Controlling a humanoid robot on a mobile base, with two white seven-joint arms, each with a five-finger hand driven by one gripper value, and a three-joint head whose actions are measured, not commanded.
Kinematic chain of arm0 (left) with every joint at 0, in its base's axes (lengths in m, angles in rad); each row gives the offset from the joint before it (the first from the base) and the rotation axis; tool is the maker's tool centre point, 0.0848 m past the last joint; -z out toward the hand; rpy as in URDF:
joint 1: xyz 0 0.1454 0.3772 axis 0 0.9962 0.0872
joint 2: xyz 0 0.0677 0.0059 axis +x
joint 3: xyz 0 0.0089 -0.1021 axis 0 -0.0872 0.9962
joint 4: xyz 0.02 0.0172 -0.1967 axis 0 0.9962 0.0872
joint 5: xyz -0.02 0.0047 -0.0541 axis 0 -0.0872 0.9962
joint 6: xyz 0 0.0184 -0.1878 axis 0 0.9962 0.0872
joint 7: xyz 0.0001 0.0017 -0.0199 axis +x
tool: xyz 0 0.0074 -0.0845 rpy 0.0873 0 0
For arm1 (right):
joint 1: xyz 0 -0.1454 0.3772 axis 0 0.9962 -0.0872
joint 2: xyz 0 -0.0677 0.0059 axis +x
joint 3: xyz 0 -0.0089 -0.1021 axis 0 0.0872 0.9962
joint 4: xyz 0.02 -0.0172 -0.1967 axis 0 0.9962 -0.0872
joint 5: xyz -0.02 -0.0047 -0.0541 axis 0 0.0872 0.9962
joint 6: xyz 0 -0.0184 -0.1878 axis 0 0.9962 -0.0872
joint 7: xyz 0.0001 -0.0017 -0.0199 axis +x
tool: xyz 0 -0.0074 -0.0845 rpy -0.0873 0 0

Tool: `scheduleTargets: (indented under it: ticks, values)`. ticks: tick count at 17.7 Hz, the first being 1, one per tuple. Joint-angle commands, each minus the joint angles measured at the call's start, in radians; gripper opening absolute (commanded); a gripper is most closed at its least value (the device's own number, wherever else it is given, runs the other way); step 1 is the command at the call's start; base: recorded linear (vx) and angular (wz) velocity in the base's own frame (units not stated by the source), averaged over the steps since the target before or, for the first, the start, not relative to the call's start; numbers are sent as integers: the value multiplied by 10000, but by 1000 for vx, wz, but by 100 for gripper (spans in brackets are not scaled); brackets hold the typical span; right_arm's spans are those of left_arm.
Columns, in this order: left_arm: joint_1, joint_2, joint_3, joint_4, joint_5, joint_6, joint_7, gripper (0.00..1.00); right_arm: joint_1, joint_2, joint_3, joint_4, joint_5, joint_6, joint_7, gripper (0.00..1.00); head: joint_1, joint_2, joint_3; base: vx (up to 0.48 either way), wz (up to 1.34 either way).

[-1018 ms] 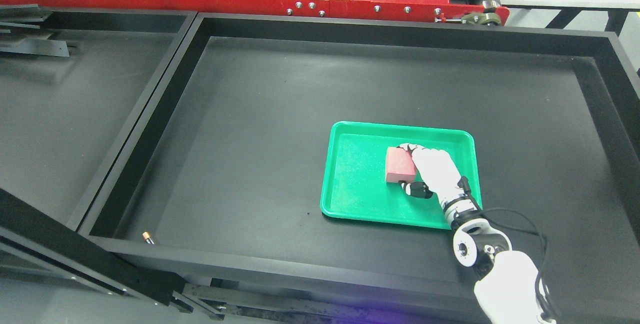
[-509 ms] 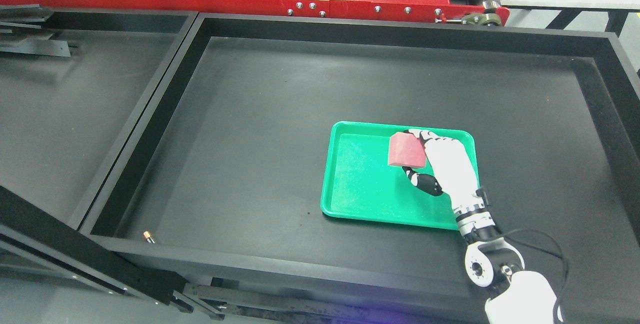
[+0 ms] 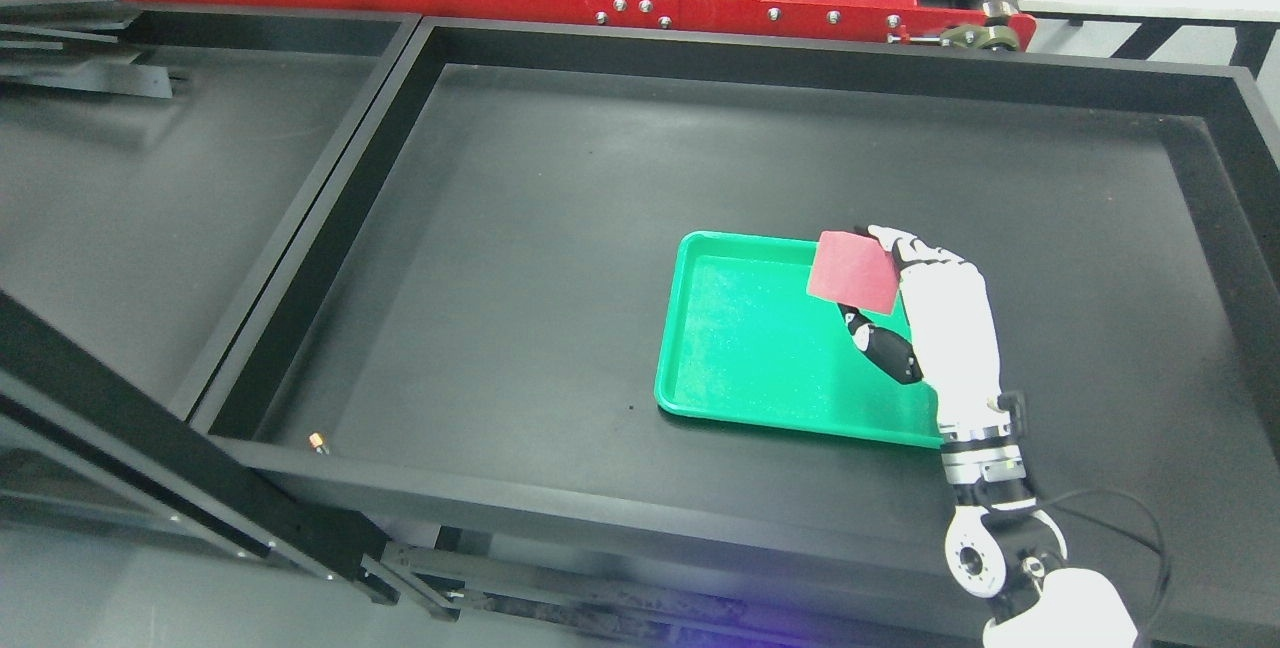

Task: Pick pink block from left shelf to tray
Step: 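Lift the pink cube off the green tray with the right hand, then turn and drive toward the blue tray on the white table, holding cube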

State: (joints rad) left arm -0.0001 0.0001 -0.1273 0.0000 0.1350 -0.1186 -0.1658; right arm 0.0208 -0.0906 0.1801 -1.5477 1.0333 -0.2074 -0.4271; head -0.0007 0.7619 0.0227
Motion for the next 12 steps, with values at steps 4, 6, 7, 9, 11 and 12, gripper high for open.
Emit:
scheduleTargets:
  ticks: [4,6,7,9,11,12]
  values:
    - [200,173,0,-175,0,5,1,100,666,-14,-175,-737,-24,-135,-101,3,0,0,0,-91,186]
    - [200,173,0,-175,0,5,1,100,774,-14,-175,-768,-24,-135,-101,3,0,0,0,-92,333]
    - [200,173,0,-175,0,5,1,100,835,-14,-175,-814,-24,-150,-101,3,0,0,0,-85,392]
    - [200,173,0,-175,0,5,1,100,942,-29,-175,-860,-24,-135,-101,3,0,0,0,-80,508]
    - [200,173,0,-175,0,5,1,100,1050,-44,-160,-860,-24,-150,-101,3,0,0,0,-96,612]
    - [200,173,0,-175,0,5,1,100,1081,-45,-175,-860,-24,-150,-101,3,0,0,0,-126,696]
